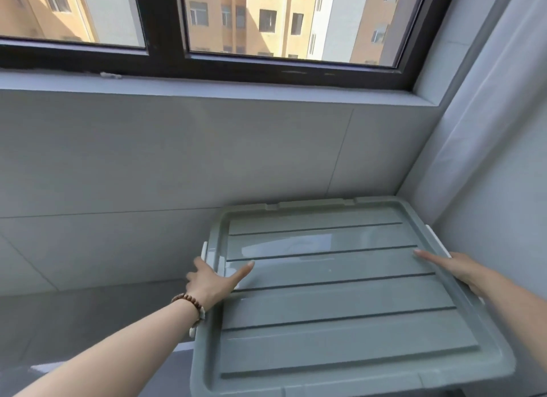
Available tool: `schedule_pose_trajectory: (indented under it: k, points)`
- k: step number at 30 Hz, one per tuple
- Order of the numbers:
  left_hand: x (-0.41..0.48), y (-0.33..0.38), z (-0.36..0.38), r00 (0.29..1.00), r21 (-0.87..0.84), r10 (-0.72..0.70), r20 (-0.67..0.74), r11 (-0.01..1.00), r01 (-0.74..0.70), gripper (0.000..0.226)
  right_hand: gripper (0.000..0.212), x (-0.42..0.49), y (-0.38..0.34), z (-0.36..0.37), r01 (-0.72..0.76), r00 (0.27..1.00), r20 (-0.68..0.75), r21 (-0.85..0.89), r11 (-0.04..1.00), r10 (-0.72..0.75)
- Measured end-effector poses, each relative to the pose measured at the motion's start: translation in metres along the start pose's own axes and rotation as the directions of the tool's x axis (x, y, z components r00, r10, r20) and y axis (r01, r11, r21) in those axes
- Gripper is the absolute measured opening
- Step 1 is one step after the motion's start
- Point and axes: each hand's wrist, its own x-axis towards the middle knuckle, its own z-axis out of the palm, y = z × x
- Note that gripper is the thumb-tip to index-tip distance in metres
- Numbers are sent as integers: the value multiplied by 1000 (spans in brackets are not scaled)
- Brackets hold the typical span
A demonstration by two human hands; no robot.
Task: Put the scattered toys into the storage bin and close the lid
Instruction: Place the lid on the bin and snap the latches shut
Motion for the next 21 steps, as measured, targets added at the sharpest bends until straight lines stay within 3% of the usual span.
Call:
schedule_pose_trajectory:
  k: [2,6,9,14,21]
  points:
    - [-1,5,17,1000,-10,-12,-7,1000,12,133,63,18,6,-5,1,1000,-20,19,1000,-1]
    - [1,14,45,999,-27,-38,-10,999,38,133,83,54,22,-12,12,999,-48,50,999,-10]
    - [6,16,59,999,-33,-33,-22,999,33,130,60,68,33,-8,13,999,-37,48,999,-11]
    - [18,17,69,998,-19,-39,-54,999,38,127,66,99,49,5,33,999,8,7,999,-33]
    - [21,13,74,997,75,-12,-76,997,17,126,41,102,57,9,141,990,-3,-52,989,-141]
